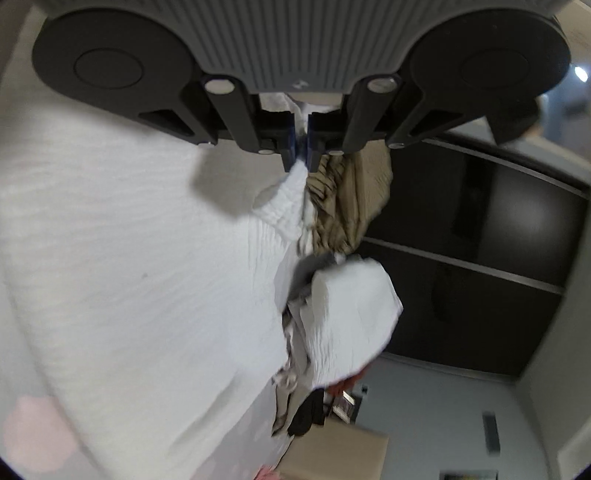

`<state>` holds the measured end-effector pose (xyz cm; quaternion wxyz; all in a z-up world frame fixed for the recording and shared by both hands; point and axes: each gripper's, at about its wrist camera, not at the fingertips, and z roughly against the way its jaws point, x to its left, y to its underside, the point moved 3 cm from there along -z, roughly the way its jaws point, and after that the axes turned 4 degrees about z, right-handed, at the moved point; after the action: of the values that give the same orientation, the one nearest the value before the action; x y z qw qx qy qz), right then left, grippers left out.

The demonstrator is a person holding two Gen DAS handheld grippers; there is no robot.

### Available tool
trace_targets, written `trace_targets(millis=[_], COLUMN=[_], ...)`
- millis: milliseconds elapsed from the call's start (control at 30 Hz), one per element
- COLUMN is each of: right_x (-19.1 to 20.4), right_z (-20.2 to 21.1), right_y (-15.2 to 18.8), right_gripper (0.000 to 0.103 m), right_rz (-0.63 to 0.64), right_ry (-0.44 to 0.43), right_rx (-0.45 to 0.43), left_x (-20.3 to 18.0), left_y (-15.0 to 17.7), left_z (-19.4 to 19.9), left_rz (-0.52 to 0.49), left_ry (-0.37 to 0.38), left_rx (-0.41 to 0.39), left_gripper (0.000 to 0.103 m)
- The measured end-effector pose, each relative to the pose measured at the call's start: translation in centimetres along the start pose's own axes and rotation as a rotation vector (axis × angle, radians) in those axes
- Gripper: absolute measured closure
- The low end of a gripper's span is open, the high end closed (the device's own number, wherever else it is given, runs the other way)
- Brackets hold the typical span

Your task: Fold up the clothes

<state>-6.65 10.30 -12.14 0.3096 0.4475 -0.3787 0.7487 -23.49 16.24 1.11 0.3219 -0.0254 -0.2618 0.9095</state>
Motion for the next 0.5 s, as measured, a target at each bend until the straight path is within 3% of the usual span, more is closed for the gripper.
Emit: trace_targets(millis=[100, 367, 467, 500], right_x=[1.1, 1.8, 1.5, 1.6], right_z=[-2.1, -6.5, -7.0, -7.1], right_y=[0.9, 3.3, 3.5, 3.5], right_gripper=[0.097, 0.096, 0.092, 0.081], right_rz=[0.031, 0.119, 0.118, 0.115], right_ry=[0.015, 0.180, 0.218, 0.209], right_rx=[0.049, 0.157, 0.216, 0.240], left_x=[1.5, 2.5, 2.5, 2.5], left_y=[-0.2, 0.2, -0.1, -0.2], left_z=[-0.3, 0.5, 0.6, 0.6], left_rz=[0.038, 0.060, 0.059, 0.062], left_ry=[-0.017, -0.028, -0.037, -0.039], left_rx=[-0.014, -0.041, -0.049, -0.051], left_gripper=[0.062, 0.062, 0.062, 0.062])
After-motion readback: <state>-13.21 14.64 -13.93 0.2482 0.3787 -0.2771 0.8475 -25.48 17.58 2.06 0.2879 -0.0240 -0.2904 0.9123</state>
